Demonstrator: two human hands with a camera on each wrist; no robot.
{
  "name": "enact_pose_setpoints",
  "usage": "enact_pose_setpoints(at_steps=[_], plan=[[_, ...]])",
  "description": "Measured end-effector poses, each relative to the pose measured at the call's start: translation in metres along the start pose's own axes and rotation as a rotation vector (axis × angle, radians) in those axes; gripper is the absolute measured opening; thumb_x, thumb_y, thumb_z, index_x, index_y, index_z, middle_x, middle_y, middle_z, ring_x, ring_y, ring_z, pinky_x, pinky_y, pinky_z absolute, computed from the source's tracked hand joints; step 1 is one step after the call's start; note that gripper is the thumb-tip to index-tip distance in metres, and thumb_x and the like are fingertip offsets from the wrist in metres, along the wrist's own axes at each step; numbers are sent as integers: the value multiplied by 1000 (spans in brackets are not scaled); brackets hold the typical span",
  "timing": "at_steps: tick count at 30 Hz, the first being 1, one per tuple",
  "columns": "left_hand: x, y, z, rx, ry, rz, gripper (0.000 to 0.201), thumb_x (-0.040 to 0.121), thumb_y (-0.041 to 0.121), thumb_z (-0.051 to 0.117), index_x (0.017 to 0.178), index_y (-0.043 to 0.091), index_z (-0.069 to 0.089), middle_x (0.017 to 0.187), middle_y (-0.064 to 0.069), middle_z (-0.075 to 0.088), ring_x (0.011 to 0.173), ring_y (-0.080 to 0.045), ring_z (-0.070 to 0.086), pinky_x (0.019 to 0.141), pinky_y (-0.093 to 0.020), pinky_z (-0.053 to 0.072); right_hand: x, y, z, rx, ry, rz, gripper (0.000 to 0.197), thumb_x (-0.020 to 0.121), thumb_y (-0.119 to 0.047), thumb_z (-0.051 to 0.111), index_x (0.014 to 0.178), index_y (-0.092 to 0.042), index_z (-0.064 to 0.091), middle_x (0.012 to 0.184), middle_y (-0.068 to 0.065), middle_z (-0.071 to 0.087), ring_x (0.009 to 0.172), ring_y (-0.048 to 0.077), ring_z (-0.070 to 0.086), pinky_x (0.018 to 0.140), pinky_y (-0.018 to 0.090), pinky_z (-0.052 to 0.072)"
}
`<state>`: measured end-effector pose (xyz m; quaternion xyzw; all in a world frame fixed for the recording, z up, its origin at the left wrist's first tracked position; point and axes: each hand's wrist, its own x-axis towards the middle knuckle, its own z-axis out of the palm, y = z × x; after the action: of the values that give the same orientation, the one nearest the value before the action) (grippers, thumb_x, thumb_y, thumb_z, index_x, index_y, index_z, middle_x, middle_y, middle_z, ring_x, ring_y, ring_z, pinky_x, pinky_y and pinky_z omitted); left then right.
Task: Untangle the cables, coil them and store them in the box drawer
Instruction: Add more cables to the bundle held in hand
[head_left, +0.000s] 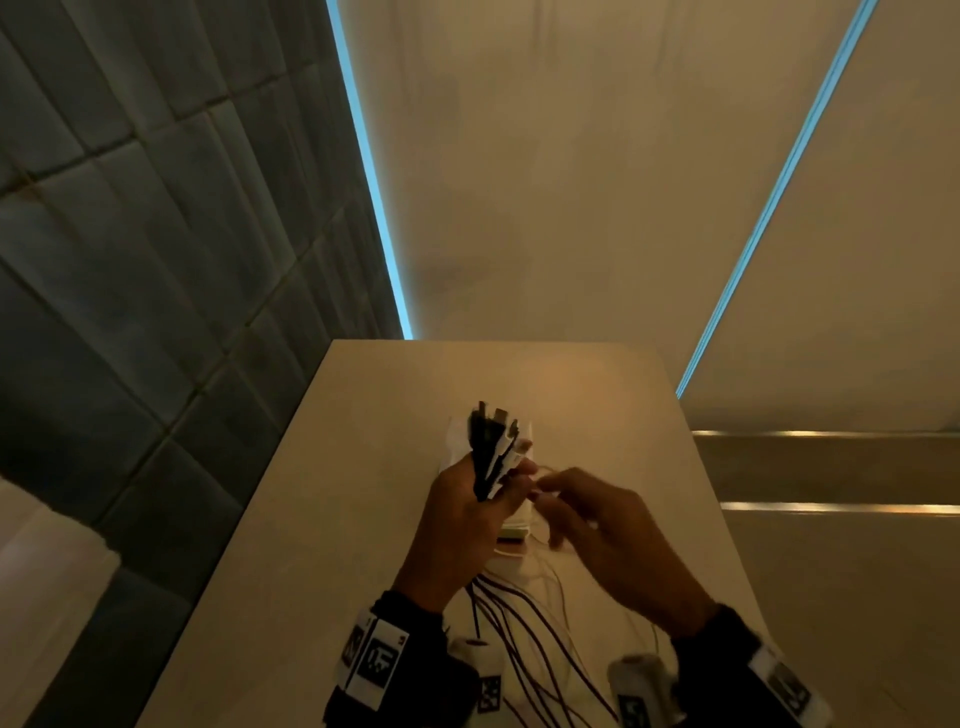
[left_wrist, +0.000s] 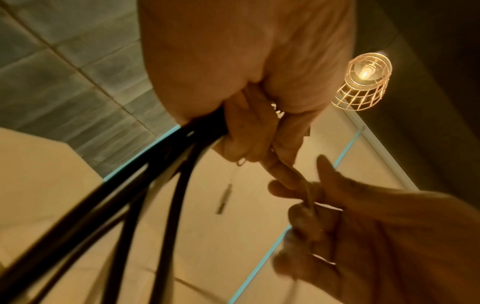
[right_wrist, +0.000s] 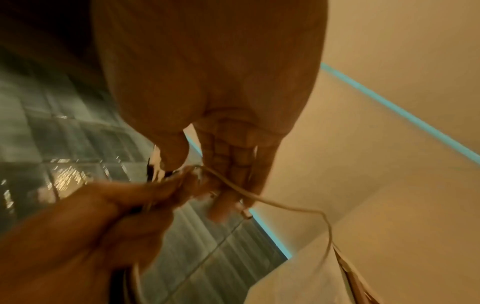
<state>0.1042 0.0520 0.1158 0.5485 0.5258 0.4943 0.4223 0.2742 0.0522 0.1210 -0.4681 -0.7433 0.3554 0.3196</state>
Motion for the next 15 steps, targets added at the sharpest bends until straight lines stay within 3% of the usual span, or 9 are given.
enact_pose_setpoints(at_steps=[2, 4, 6, 9, 12, 15], plan=[[1, 1, 1, -114, 90, -51, 19, 89, 9, 65, 106, 15, 69, 87, 8, 72, 70, -2, 66, 62, -13, 49, 2, -1, 9, 53, 62, -69, 15, 97, -22, 52, 92, -22, 66, 71, -26, 60, 64, 0, 57, 60, 10, 42], [0, 3, -2, -316, 88, -149, 15, 91, 10, 61, 100, 5, 72, 57, 5, 52, 40, -6, 39, 39, -17, 33, 0, -1, 17, 109, 53, -57, 18, 97, -14, 52, 86, -14, 66, 69, -28, 59, 62, -2, 56, 59, 7, 40], [1, 3, -5, -503, 44, -224, 19, 91, 15, 59, 100, 8, 74, 58, 2, 35, 40, -6, 18, 36, -18, 21, -3, -2, 27, 137, 14, -80, 20, 98, -15, 51, 82, -12, 63, 68, -20, 61, 60, 0, 56, 58, 9, 39], [0, 8, -5, -634, 10, -278, 32, 81, 28, 63, 104, 9, 74, 53, 3, 22, 42, -6, 11, 37, -20, 15, -2, -2, 37, 174, 35, -146, 31, 97, -36, 46, 80, -14, 59, 70, -6, 63, 62, 6, 58, 60, 27, 48], [0, 10, -5, -678, 16, -312, 29, 83, 28, 62, 97, 7, 76, 48, 6, 21, 40, -4, 14, 37, -19, 14, 0, 1, 37, 158, 38, -162, 41, 96, -48, 38, 78, -17, 57, 67, -16, 60, 60, 6, 57, 59, 37, 48], [0, 11, -6, -582, 5, -295, 31, 91, 28, 56, 91, 4, 75, 46, 6, 25, 38, -5, 16, 36, -19, 17, 2, 2, 37, 115, 36, -181, 39, 96, -47, 39, 76, -18, 56, 66, -18, 59, 60, 7, 58, 58, 37, 50]])
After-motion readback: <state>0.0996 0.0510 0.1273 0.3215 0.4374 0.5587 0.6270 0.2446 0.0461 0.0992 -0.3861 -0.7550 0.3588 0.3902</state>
